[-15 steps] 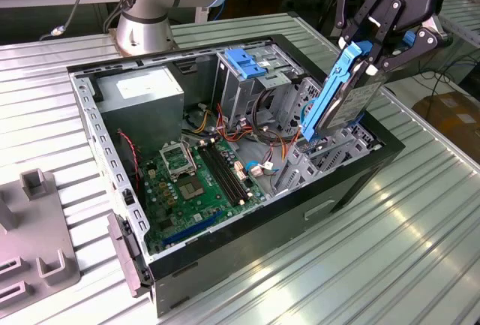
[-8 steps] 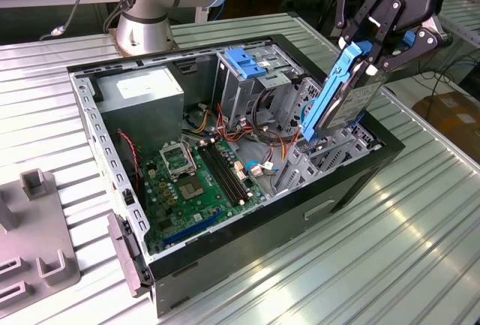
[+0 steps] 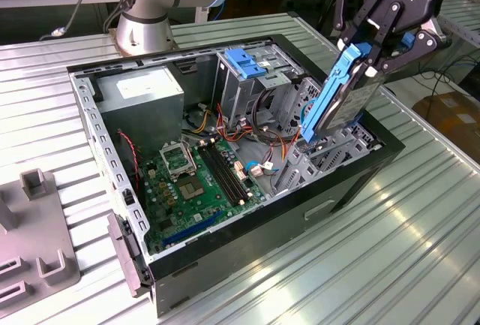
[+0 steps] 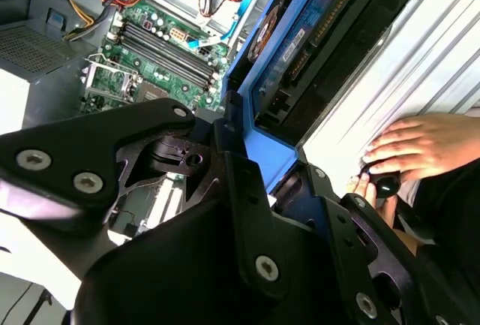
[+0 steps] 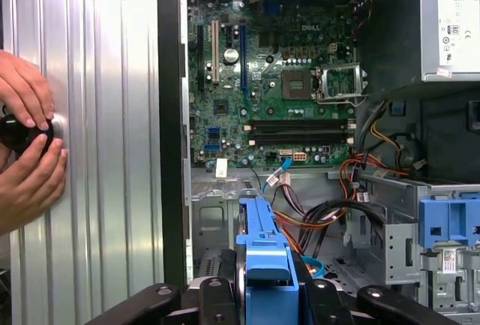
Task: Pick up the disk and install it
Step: 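Insert the disk into the insertion slot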
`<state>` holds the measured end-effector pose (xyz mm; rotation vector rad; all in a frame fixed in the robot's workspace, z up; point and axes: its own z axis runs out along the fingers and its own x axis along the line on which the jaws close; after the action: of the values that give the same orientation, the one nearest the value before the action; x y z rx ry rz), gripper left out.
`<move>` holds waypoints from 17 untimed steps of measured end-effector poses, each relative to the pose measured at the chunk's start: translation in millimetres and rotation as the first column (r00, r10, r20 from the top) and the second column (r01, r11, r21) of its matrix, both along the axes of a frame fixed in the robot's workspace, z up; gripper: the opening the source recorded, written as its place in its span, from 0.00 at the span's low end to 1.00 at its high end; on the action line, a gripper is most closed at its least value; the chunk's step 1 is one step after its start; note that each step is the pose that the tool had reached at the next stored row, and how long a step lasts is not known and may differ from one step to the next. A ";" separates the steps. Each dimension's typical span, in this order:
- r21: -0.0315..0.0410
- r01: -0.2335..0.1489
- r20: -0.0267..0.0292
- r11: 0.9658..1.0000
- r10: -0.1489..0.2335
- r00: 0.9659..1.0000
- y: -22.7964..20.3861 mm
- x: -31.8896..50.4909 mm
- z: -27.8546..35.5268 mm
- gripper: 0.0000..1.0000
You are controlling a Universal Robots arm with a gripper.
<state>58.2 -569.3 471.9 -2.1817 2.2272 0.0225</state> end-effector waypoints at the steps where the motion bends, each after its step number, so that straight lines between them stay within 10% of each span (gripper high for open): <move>1: 0.000 0.000 -0.001 1.000 0.000 1.000 0.1 0.5 -1.8 0.37; 4: 0.000 0.000 -0.008 1.000 0.000 1.000 0.5 5.1 -6.3 0.37; 6: 0.000 0.000 -0.033 1.000 0.000 0.999 0.4 15.3 -8.7 0.37; 8: 0.000 0.000 -0.039 1.000 0.000 0.999 0.5 17.7 -11.5 0.37; 10: 0.000 0.000 -0.037 1.000 0.000 0.999 0.4 17.7 -14.6 0.37; 13: 0.000 0.000 -0.017 1.000 0.000 1.000 0.3 17.4 -16.3 0.37; 17: 0.000 0.000 -0.016 1.000 0.000 1.000 0.0 15.2 -18.2 0.37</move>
<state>73.4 -569.3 453.7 -2.1902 2.2353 0.0402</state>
